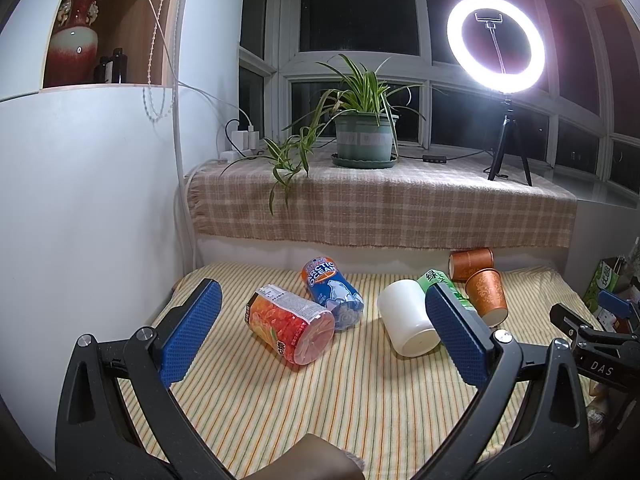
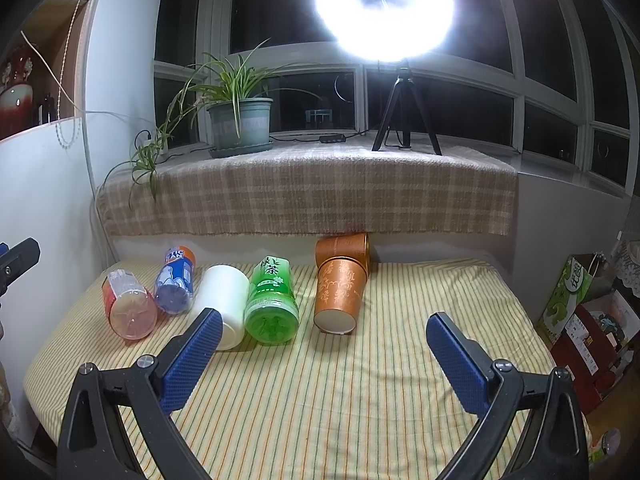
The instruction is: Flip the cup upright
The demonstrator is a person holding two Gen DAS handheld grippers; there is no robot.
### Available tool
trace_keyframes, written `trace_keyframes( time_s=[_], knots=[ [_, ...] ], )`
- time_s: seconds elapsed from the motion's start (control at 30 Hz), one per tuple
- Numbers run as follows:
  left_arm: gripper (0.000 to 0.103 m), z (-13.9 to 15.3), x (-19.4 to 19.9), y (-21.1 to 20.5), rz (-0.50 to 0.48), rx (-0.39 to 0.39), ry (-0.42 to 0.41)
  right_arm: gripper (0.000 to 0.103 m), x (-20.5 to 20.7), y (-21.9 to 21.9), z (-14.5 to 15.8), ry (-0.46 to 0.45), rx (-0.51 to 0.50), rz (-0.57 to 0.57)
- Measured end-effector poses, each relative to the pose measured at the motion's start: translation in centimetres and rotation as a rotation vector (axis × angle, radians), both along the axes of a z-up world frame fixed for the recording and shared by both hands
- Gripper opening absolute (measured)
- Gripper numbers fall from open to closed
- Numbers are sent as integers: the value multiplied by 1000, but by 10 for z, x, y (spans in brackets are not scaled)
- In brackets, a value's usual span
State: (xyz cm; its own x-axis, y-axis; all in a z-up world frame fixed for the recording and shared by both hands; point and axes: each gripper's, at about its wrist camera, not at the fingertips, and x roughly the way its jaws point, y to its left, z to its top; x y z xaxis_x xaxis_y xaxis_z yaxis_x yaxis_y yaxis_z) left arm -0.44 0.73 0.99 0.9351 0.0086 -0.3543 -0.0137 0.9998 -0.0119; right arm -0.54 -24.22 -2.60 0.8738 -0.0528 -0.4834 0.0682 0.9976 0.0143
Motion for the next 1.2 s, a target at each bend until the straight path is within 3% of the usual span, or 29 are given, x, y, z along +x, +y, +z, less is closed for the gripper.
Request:
trace_keyframes(
  time_s=[0.87,1.0,1.2],
  knots=[
    [103,-17,7,9,20,-12,38,103,3,0,-7,26,14,3],
    [103,-24,16,21,14,-43,94,103,3,0,-9,33,13,3],
    [103,-45,40,52,9,-160,244,103,6,-2,-12,48,18,0]
  ],
)
